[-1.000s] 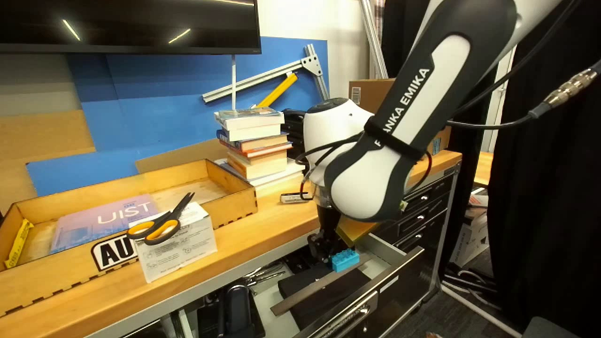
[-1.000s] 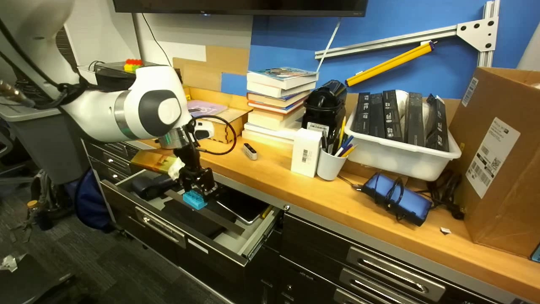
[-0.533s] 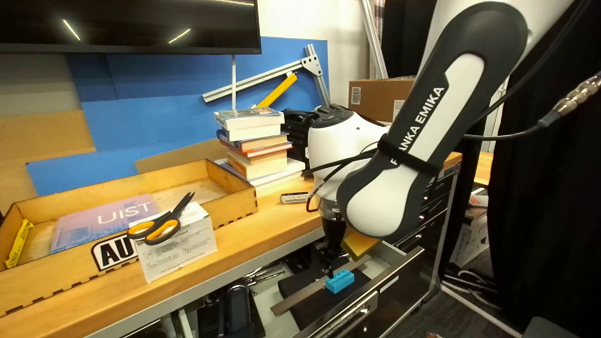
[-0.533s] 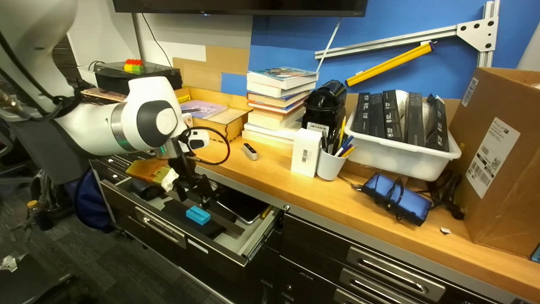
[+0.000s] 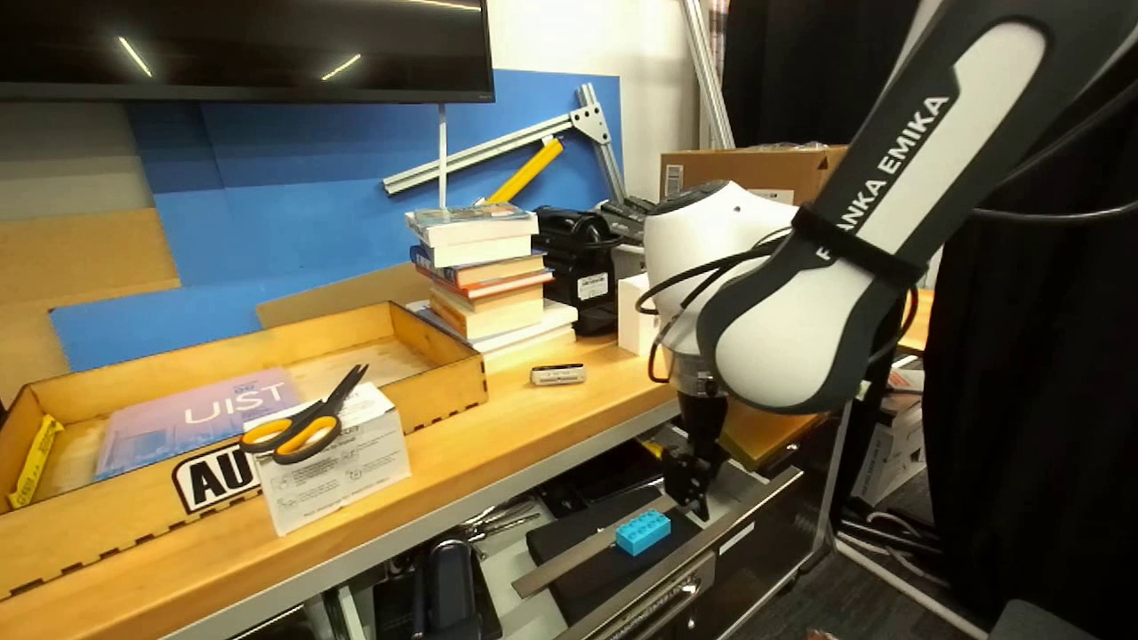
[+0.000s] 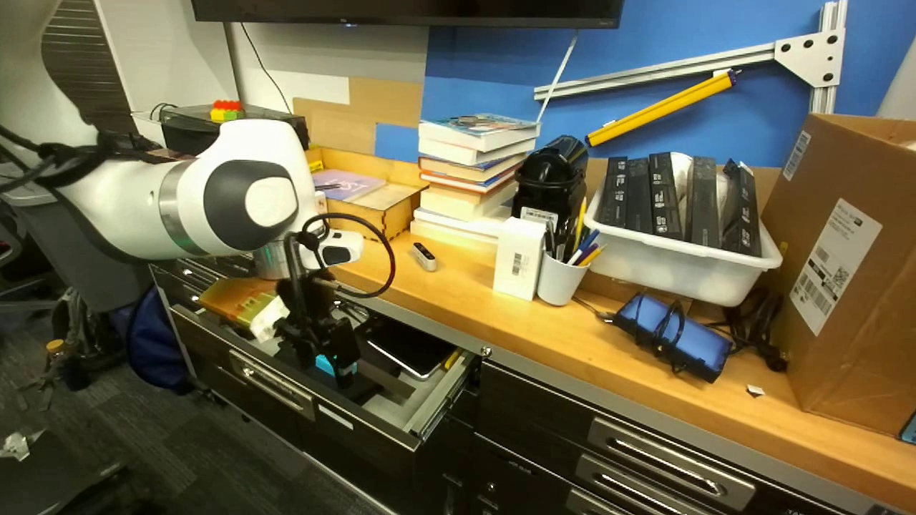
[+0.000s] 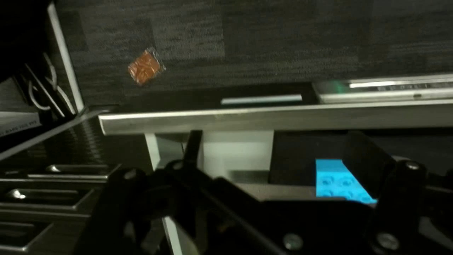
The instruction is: Pick up the blue block from the countertop, put it in the drawer and close the drawer.
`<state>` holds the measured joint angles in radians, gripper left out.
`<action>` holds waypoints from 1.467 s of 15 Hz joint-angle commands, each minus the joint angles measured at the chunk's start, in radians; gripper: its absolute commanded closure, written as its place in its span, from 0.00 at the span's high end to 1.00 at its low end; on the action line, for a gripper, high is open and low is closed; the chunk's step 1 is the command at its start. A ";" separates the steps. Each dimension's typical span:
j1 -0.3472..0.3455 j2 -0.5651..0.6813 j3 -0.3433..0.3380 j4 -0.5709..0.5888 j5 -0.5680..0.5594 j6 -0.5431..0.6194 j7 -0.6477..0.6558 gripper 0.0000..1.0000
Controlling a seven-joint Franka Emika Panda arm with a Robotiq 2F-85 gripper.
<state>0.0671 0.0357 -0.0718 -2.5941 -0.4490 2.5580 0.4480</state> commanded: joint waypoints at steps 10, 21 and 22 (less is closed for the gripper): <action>-0.027 0.077 0.035 -0.116 -0.069 0.144 0.020 1.00; 0.115 0.322 0.023 0.183 -0.245 0.212 0.348 1.00; 0.126 0.343 0.019 0.216 -0.252 0.211 0.365 1.00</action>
<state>0.1491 0.2875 -0.0411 -2.5101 -0.6642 2.7598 0.7358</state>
